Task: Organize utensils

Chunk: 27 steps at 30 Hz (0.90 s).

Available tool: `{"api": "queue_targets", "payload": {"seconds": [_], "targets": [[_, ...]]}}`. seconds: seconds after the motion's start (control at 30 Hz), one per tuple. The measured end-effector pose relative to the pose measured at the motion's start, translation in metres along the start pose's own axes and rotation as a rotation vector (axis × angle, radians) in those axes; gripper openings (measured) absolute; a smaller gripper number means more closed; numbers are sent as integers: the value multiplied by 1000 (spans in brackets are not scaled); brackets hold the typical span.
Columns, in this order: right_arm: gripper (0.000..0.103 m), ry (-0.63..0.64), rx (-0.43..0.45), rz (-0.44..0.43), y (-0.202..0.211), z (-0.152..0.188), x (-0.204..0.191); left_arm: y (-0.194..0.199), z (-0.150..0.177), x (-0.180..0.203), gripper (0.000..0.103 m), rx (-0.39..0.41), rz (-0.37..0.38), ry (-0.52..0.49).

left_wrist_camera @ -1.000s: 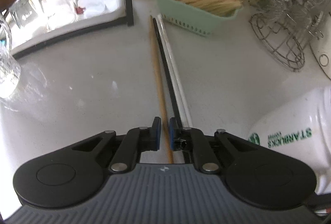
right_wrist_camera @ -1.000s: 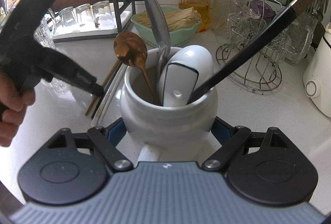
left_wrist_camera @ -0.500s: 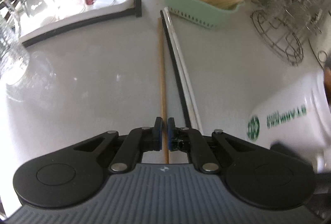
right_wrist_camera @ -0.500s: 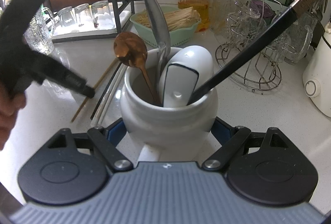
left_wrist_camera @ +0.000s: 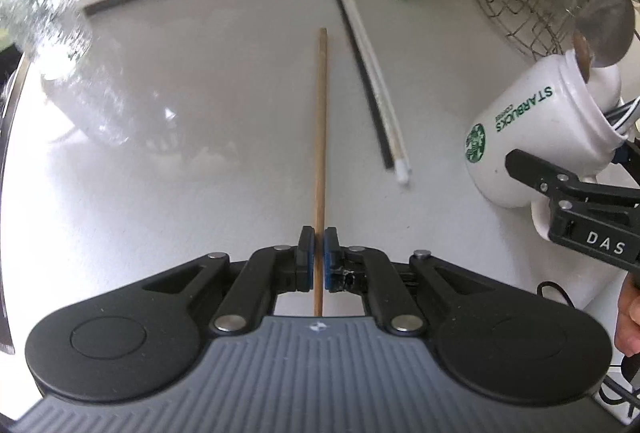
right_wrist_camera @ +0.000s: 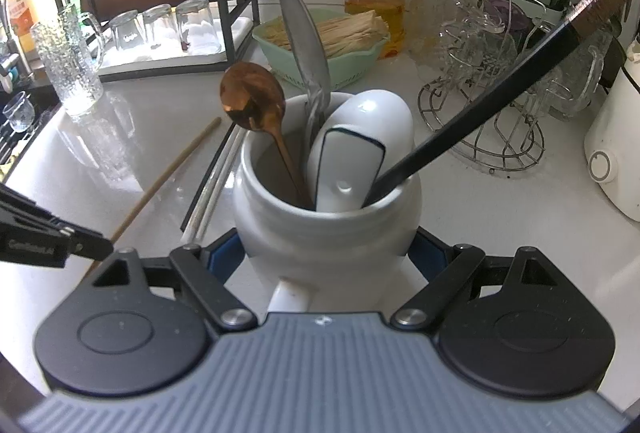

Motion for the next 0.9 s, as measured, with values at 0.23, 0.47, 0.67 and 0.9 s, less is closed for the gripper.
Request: {"api": "queue_targets", "payload": {"seconds": [0.23,0.47,0.67,0.9], "targets": [[90,3,-3,-1,3,3,-6,-1,1,-10,6,-33,15,33],[90,-14,-18,17,2,1,-8,-5,-18,-13,19,-3,35,26],[90,-42,-31,42,2,1,-12,-16,-54,-12,19,53,51,-21],[90,-78,-46,75,1,2,-19,-37,-88,-5,19,83,57,-101]]}}
Point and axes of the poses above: each gripper's, at about its wrist camera, not at the fingertips, and y roughly against the way its jaws point, x to its right, z to its underside, the point moved 3 cm from there along -y, roughly the way its jaws point, and after that the axes turned 1 degree about z, right-handed, at the moved point
